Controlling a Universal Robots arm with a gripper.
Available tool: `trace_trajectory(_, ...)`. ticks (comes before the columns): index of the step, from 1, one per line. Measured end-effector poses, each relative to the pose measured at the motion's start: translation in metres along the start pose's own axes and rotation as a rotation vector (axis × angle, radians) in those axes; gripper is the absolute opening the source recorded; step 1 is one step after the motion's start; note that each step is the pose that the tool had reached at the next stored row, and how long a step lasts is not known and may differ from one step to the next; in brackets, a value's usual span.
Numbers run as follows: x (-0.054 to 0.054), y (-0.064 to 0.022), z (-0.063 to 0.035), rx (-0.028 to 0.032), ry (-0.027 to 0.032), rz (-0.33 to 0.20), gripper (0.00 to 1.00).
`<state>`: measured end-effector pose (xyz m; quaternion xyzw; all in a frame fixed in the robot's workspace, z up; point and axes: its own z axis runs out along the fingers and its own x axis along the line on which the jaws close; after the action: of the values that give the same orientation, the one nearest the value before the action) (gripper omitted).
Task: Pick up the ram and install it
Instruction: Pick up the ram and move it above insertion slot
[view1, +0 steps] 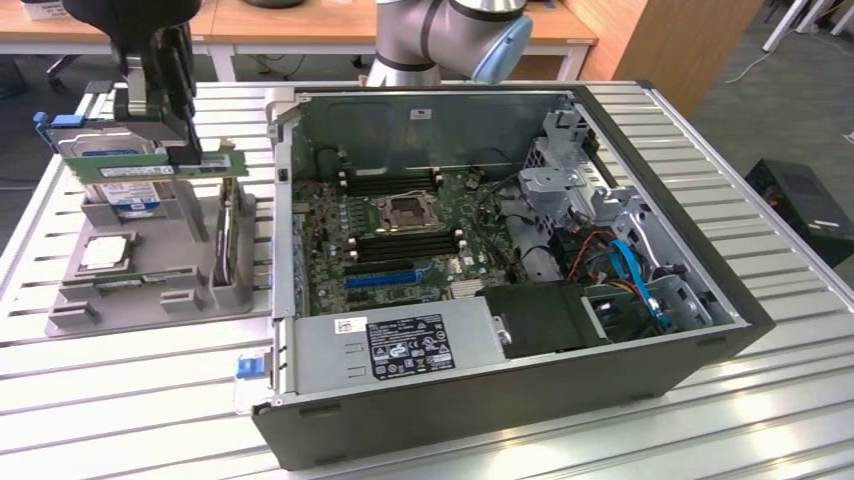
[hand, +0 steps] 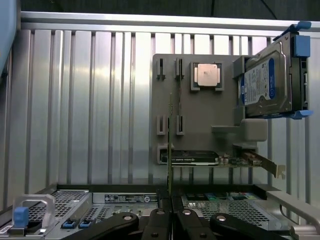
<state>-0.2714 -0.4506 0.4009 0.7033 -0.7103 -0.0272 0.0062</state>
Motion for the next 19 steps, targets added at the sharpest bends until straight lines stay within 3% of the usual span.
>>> trace_trajectory(19,0.000,-0.0300,-0.0014,-0.0021,0.0000,0.000,0.12)
